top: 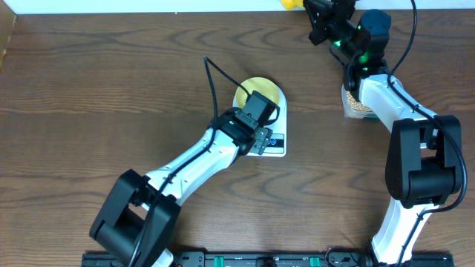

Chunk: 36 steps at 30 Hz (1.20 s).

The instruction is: Scoop item into bowl and weigh 50g on scale

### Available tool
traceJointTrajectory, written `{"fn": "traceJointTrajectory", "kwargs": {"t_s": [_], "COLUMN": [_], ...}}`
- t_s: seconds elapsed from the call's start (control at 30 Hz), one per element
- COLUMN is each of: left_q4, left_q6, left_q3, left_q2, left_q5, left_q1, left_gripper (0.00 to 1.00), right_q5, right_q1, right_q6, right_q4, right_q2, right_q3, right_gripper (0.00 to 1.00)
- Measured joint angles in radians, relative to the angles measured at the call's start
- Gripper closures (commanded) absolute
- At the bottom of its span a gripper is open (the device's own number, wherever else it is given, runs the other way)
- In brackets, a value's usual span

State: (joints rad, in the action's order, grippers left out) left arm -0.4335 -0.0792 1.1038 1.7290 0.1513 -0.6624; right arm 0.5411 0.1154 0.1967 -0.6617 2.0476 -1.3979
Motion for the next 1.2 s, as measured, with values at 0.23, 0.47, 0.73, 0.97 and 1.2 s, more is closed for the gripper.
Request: {"fn": "traceJointTrajectory", "kwargs": {"t_s": [0.23,0.47,0.73,0.97,1.2], "left_q4": [0.016,0.024,0.039,0.037,0.037], "left_q6": [-0.002,-0.002,-0.002,-0.002,-0.002], "left_q3": [0.0,0.0,0.0,0.0,0.0], "left_q2": [0.041,0.042,0.05,0.05,0.05], "left_q5": [0.013,0.013,0.014,0.018,0.02], "left_q1": [-0.021,-0.022,-0.034,-0.034,-0.034], "left_gripper": [0.18,0.18,0.18,0.18,0.17], "right_q5": [0.008,0.01,0.011,0.011,0.011], "right_q1": [0.0,0.0,0.0,0.0,0.0], "right_q6": [0.0,0.0,0.0,0.0,0.0], "right_q4": [0.0,0.0,0.0,0.003,0.011], "right_q2": [0.0,0.0,0.0,0.0,0.0], "right_q3": [0.0,0.0,0.0,0.0,0.0], "right_gripper": [0.99,0.99,0.99,0.99,0.99]}}
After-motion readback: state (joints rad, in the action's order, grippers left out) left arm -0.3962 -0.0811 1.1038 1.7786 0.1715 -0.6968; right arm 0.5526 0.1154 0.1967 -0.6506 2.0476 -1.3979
